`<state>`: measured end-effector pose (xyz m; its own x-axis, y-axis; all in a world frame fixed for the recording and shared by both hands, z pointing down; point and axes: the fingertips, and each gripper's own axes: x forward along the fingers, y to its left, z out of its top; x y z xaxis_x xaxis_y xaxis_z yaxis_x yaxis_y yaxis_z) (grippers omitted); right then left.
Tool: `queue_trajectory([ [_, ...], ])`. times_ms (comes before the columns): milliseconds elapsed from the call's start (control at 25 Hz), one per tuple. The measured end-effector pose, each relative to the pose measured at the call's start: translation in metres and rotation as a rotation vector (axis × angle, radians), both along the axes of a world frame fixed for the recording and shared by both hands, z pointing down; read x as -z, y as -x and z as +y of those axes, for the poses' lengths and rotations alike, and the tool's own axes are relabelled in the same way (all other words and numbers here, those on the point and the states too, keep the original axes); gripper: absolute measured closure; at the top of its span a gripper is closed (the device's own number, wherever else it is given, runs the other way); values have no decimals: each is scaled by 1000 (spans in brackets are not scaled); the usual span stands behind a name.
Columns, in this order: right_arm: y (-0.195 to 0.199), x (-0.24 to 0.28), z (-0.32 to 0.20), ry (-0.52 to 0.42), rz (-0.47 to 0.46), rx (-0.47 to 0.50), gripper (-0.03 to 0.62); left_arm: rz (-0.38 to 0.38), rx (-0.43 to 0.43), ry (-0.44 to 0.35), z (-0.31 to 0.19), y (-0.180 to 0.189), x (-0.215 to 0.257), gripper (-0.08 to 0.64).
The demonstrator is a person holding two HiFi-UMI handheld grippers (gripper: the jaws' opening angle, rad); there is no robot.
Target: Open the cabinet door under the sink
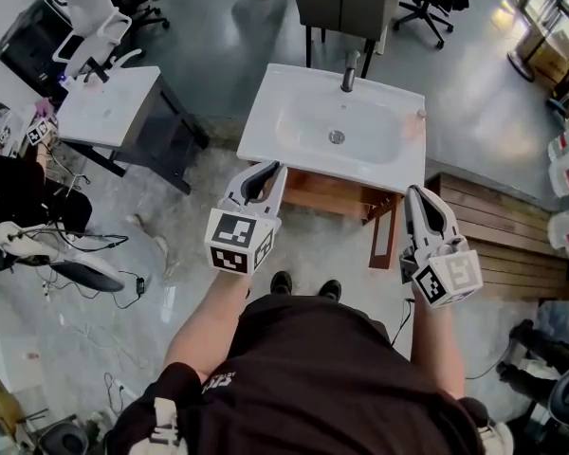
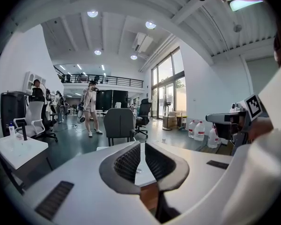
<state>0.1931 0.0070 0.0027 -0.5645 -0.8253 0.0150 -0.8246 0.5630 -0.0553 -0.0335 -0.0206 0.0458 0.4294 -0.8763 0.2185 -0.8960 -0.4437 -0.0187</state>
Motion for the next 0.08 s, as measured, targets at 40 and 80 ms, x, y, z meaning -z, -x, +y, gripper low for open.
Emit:
queue_trajectory([
  [40, 1, 1, 0, 2, -4, -3, 580, 0, 2, 3, 0, 1, -1, 515],
  [80, 1, 2, 1, 5, -8, -5, 581, 0, 4, 6, 1, 3, -2, 515],
])
